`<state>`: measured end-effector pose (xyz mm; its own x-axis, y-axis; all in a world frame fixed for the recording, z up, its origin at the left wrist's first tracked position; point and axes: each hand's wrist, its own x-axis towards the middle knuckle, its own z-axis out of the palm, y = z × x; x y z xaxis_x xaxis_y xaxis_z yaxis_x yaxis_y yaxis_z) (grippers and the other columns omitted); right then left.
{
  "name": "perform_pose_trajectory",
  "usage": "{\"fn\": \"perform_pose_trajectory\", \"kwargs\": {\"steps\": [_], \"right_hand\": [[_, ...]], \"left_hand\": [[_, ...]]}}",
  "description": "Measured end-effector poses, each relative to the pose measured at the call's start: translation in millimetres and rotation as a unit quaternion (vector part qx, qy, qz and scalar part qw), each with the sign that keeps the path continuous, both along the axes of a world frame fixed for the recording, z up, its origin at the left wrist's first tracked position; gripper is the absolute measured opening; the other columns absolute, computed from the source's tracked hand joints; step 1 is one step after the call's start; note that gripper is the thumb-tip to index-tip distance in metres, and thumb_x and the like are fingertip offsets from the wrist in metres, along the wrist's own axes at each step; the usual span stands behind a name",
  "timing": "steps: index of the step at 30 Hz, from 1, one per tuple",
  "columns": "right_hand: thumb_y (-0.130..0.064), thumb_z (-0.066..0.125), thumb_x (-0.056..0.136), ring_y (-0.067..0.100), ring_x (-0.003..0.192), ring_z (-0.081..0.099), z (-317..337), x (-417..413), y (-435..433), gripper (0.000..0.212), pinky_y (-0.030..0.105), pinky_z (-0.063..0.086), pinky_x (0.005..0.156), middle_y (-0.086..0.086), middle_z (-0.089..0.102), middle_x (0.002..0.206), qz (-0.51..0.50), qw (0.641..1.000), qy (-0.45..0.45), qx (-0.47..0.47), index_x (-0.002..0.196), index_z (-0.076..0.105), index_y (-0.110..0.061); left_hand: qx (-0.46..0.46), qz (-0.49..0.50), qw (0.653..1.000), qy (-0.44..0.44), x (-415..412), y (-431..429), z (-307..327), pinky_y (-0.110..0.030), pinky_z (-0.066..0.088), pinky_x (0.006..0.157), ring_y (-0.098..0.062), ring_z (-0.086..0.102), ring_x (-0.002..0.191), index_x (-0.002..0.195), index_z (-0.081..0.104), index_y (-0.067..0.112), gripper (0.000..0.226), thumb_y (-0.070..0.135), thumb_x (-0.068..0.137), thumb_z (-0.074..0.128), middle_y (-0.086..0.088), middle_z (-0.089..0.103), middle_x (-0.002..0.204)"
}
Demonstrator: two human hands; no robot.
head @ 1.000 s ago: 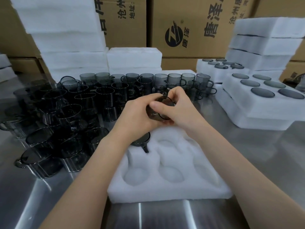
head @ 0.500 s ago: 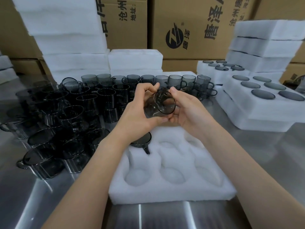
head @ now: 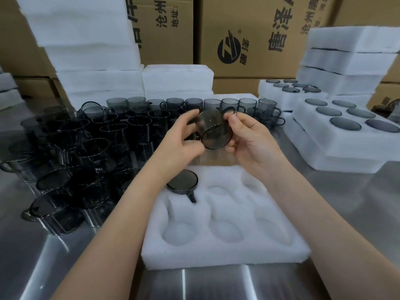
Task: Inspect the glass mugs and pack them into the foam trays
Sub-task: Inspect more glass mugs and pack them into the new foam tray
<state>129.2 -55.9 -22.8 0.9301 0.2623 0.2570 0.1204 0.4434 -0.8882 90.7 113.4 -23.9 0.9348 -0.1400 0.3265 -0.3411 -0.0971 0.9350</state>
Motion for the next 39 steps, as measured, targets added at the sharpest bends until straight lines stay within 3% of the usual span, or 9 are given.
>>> {"fn": "perform_pose_trajectory", "kwargs": {"steps": [3, 5, 10, 14, 18, 28, 34, 36, 39], "right_hand": [[-0.028, 0.063, 0.078, 0.009, 0.048, 0.046, 0.5, -1.9, 3.2, 0.013, 0.02, 0.038, 0.044, -0.002, 0.064, 0.067, -0.03, 0.997, -0.066, -0.011, 0.074, 0.074, -0.021], [-0.039, 0.061, 0.081, 0.01, 0.047, 0.04, 0.9, -3.8, 3.4, 0.024, 0.021, 0.033, 0.043, -0.002, 0.056, 0.059, -0.047, 0.994, -0.088, -0.047, 0.069, 0.073, -0.023], [-0.042, 0.06, 0.085, 0.008, 0.042, 0.032, 5.5, -7.0, 3.5, 0.034, 0.02, 0.023, 0.042, -0.004, 0.036, 0.052, -0.029, 0.995, -0.05, -0.085, 0.059, 0.065, -0.02], [-0.037, 0.055, 0.097, 0.013, 0.045, 0.033, 3.8, -7.6, 5.1, 0.05, 0.025, 0.024, 0.048, -0.003, 0.031, 0.052, -0.037, 0.988, -0.017, -0.147, 0.05, 0.05, -0.023], [-0.049, 0.054, 0.095, 0.016, 0.049, 0.035, 4.1, -9.9, 3.0, 0.056, 0.026, 0.027, 0.051, -0.003, 0.032, 0.051, -0.021, 0.985, -0.004, -0.169, 0.046, 0.042, -0.024], [-0.019, 0.049, 0.097, 0.01, 0.055, 0.053, 3.5, -13.8, -0.2, 0.021, 0.021, 0.046, 0.054, -0.002, 0.051, 0.057, 0.097, 0.991, -0.075, -0.062, 0.084, 0.061, -0.007], [-0.003, 0.058, 0.087, 0.016, 0.057, 0.062, 2.5, -12.6, 0.2, 0.012, 0.023, 0.05, 0.055, 0.005, 0.066, 0.068, 0.081, 0.987, -0.125, -0.061, 0.092, 0.067, -0.01], [-0.009, 0.064, 0.085, 0.019, 0.054, 0.062, 3.5, -11.2, -1.5, 0.007, 0.024, 0.049, 0.051, 0.007, 0.068, 0.073, 0.05, 0.992, -0.105, -0.038, 0.091, 0.066, -0.012], [-0.029, 0.064, 0.087, 0.018, 0.059, 0.06, 3.9, -8.3, -5.2, 0.025, 0.025, 0.048, 0.051, 0.006, 0.063, 0.086, 0.012, 0.996, -0.081, -0.045, 0.108, 0.063, -0.015]], "left_hand": [[-0.098, -0.068, 0.985, 0.122, -2.1, -2.7, 6.6, -0.032, 0.059, 0.084, -0.027, 0.071, 0.102, 0.125, 0.059, 0.017, 0.041, 0.03, 0.086, 0.06, -0.012, 0.071, 0.115], [-0.105, -0.057, 0.986, 0.12, -4.1, -7.3, 5.9, -0.031, 0.06, 0.079, -0.027, 0.071, 0.101, 0.117, 0.064, 0.011, 0.039, 0.039, 0.089, 0.064, -0.013, 0.073, 0.11], [-0.144, 0.025, 0.988, 0.052, -4.4, -5.7, 2.3, -0.04, 0.057, 0.09, -0.027, 0.068, 0.107, 0.128, 0.06, 0.007, 0.045, 0.007, 0.084, 0.069, -0.012, 0.071, 0.115], [-0.078, 0.07, 0.993, -0.049, -5.3, -6.1, 0.6, -0.023, 0.054, 0.089, -0.005, 0.067, 0.101, 0.137, 0.051, 0.019, 0.072, -0.011, 0.076, 0.073, 0.001, 0.069, 0.114], [-0.025, 0.063, 0.992, -0.102, -5.9, -7.4, -1.1, -0.018, 0.048, 0.095, -0.001, 0.064, 0.109, 0.136, 0.048, 0.026, 0.078, -0.013, 0.074, 0.075, 0.007, 0.067, 0.12], [-0.146, 0.064, 0.986, -0.038, -2.9, -2.9, -0.2, -0.034, 0.052, 0.098, -0.018, 0.065, 0.114, 0.143, 0.046, 0.01, 0.063, 0.003, 0.084, 0.068, -0.008, 0.067, 0.122], [-0.235, 0.037, 0.971, 0.008, -1.9, -0.2, -0.3, -0.031, 0.058, 0.078, -0.024, 0.073, 0.09, 0.121, 0.051, 0.004, 0.049, 0.021, 0.081, 0.073, -0.007, 0.076, 0.097], [-0.244, 0.038, 0.969, 0.006, -1.6, -0.6, 0.2, -0.03, 0.058, 0.076, -0.021, 0.073, 0.085, 0.115, 0.052, 0.005, 0.049, 0.021, 0.075, 0.076, -0.006, 0.076, 0.092], [-0.213, 0.038, 0.976, -0.015, -0.2, -0.1, -1.5, -0.037, 0.057, 0.086, -0.024, 0.071, 0.094, 0.111, 0.06, 0.011, 0.039, 0.011, 0.075, 0.075, -0.007, 0.075, 0.099]]}}
